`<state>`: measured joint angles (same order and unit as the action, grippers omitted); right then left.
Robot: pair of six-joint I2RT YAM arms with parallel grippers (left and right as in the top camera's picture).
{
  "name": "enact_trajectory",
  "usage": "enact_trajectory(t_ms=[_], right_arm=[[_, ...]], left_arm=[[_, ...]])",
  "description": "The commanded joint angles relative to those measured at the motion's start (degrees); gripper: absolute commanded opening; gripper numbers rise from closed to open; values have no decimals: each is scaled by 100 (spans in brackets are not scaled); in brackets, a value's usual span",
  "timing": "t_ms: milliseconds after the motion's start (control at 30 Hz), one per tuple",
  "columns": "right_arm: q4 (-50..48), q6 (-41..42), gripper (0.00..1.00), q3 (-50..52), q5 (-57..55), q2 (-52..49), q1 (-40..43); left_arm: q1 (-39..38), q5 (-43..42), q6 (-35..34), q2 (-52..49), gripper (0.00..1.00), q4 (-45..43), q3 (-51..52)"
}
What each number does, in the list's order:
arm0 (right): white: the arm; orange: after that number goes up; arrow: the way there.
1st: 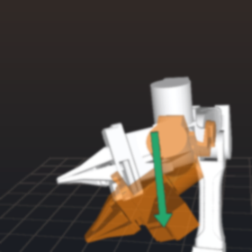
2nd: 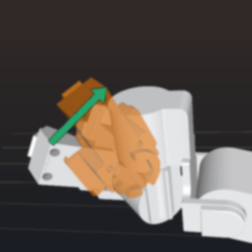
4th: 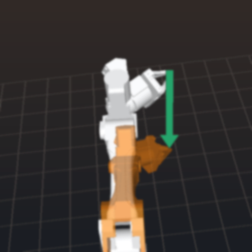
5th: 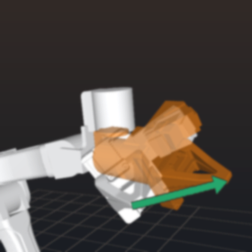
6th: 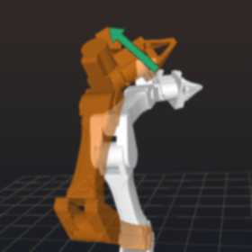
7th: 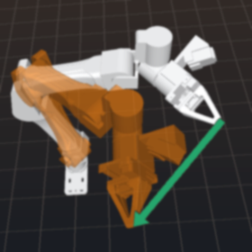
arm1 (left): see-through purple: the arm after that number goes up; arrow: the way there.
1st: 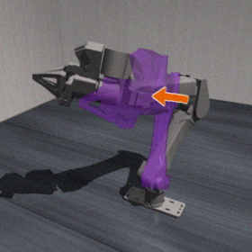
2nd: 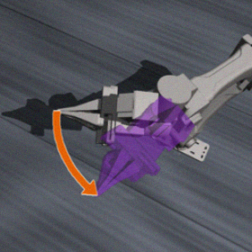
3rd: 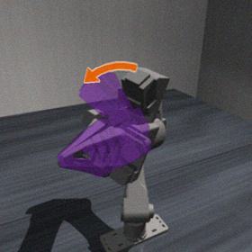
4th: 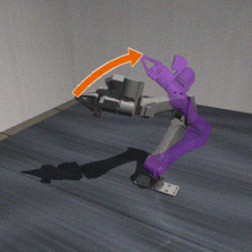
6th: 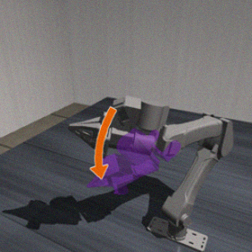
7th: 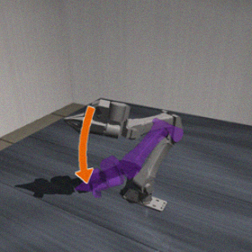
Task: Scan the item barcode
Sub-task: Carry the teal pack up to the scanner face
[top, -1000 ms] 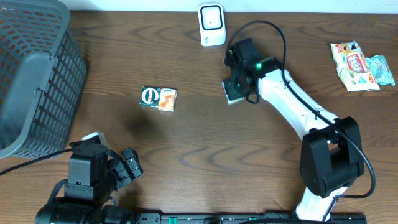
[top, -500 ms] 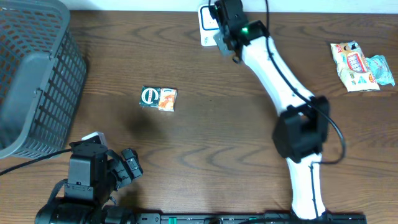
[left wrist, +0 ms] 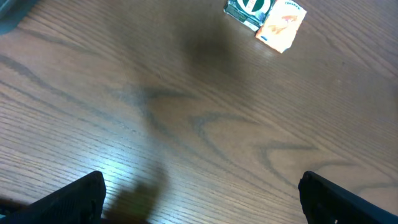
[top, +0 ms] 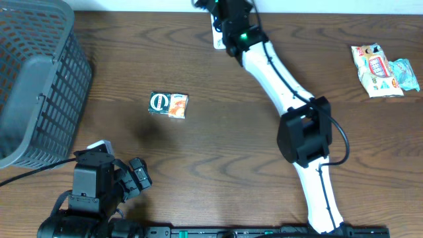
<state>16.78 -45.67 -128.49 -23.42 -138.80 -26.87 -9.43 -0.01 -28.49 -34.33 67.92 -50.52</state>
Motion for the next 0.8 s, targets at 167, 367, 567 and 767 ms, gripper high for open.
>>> enact_trajectory(t_ms=[167,367,567,767], right_arm=[[-90,-1777,1,-114,-326,-577,-120],[-98,-1794,1,-114,-431,-662,-90],[-109,-2061,1,-116,-702,-662,-92],[-245,-2057,1,-118,-1182,-649,-76]], left_arm=[[13,50,11,22,98,17,7],[13,50,11,22,97,15,7],[13,50,11,22,98,15,7],[13,50,11,22,98,15,7]])
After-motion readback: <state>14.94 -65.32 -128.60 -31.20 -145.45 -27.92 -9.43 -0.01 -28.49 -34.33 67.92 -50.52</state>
